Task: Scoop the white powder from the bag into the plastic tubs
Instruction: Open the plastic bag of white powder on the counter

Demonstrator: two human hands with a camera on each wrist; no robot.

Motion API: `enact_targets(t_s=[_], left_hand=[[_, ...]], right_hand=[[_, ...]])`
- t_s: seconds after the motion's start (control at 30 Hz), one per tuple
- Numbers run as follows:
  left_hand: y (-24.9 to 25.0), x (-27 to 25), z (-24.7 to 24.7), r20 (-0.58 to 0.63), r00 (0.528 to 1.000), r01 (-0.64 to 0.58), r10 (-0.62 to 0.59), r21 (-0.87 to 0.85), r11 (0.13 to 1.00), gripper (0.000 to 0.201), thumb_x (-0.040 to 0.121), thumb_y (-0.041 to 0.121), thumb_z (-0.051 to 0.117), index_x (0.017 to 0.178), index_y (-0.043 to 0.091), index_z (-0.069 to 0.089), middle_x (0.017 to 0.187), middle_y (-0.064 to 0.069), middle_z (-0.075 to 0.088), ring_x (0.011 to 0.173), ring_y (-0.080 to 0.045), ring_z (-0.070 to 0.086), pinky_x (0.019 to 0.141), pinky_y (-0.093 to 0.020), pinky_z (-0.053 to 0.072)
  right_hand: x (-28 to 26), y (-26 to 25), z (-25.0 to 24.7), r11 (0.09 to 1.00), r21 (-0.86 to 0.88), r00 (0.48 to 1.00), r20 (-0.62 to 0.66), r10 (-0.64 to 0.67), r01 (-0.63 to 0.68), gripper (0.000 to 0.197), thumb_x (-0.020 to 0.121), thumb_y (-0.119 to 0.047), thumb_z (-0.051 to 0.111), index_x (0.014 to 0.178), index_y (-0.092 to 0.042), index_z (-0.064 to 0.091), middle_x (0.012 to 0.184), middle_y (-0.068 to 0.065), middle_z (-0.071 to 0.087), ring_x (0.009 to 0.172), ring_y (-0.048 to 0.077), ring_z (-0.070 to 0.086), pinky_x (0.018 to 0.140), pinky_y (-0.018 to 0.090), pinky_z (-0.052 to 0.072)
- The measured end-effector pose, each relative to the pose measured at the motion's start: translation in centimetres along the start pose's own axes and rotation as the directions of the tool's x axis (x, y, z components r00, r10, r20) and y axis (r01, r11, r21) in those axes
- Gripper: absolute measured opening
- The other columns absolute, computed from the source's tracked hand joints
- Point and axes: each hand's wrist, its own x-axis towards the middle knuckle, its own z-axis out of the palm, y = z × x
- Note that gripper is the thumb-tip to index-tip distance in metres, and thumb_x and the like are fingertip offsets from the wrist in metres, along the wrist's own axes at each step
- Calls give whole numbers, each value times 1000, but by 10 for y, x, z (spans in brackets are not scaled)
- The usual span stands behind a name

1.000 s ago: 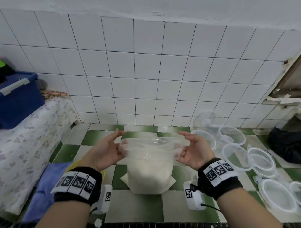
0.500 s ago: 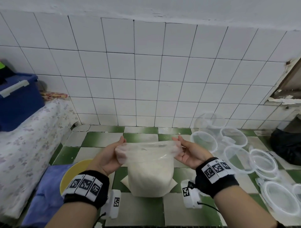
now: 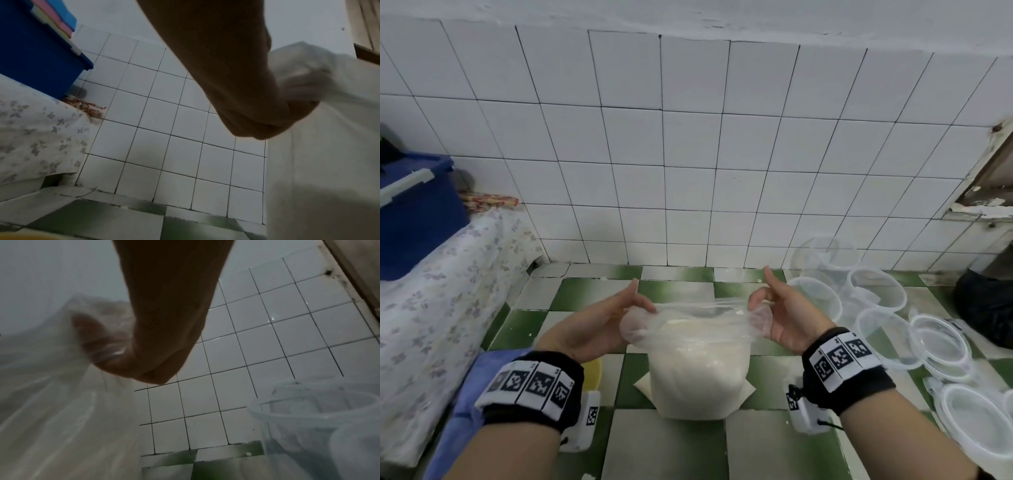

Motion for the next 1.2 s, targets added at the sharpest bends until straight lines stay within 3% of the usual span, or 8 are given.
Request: enact_targets(t_s=[0.2, 0.4, 0.53, 0.7, 0.83, 1.0, 1.1, 1.2], left_hand=[[1, -4, 1, 48, 998, 15, -28, 264, 964, 91, 49, 73, 81, 115, 11, 73, 130, -12, 62, 124, -27, 56, 99, -40, 51], [-3, 9, -1, 27, 999, -24, 27, -107, 994, 76, 69, 41, 86, 129, 1, 61, 143, -28, 45, 128, -42, 51, 92, -44, 54], [-13, 22, 6, -73, 996, -62, 42, -300, 952, 37, 95, 17, 49, 124, -1, 64, 139, -25, 50, 113, -37, 61, 91, -49, 55], [-20, 27, 13, -157, 987, -89, 40, -318, 944, 38, 91, 10, 44, 122, 4, 66, 128, -20, 62, 95, -29, 70, 67, -38, 61], [-21, 25, 14, -174, 985, -65, 10, -316, 946, 36, 95, 17, 43, 118, 6, 67, 131, -23, 60, 93, -28, 70, 73, -39, 61], [-5, 12, 8, -142, 990, -23, 19, -23, 999, 44, 90, 56, 50, 95, 17, 69, 110, -17, 69, 87, -29, 67, 75, -42, 55], [4, -2, 2, -91, 991, -71, 98, 258, 964, 72, 56, 77, 74, 93, 16, 77, 117, -9, 69, 107, -24, 66, 93, -38, 52], [11, -14, 7, -33, 996, -56, 87, 540, 840, 61, 73, 80, 57, 106, 33, 76, 129, 22, 54, 128, -5, 44, 114, -34, 29]], right_hand=[[10, 9, -4, 888, -458, 999, 4, 54, -47, 77, 89, -65, 33, 83, -1, 76, 57, 10, 54, 48, 13, 45, 71, 23, 41], [15, 13, -9, 994, -47, 992, 79, 101, -97, 59, 98, -45, 33, 109, 1, 69, 116, 23, 62, 85, 25, 66, 81, 29, 54], [16, 17, -4, 980, 188, 996, 66, 62, -73, 30, 90, -16, 48, 95, -4, 76, 101, 13, 67, 73, 19, 69, 68, 27, 58], [22, 16, -6, 941, 332, 998, -12, 64, -56, 36, 93, 6, 35, 118, -3, 59, 84, 13, 67, 63, 21, 68, 57, 31, 58], [23, 16, -8, 926, 374, 993, -87, 76, -38, 36, 94, 8, 33, 111, -12, 57, 74, 13, 62, 54, 21, 62, 49, 33, 57], [16, 13, -8, 993, 117, 997, -72, -13, 21, 12, 95, -23, 51, 95, -17, 62, 88, 13, 60, 75, 27, 59, 70, 38, 57], [5, 5, -6, 982, -167, 992, -77, -98, 84, 25, 87, -44, 57, 84, -21, 66, 95, 4, 57, 83, 21, 56, 75, 37, 53], [-9, -2, 1, 855, -492, 975, -49, -215, 164, 49, 84, -57, 48, 76, -15, 72, 111, -6, 61, 103, 9, 55, 86, 34, 48]])
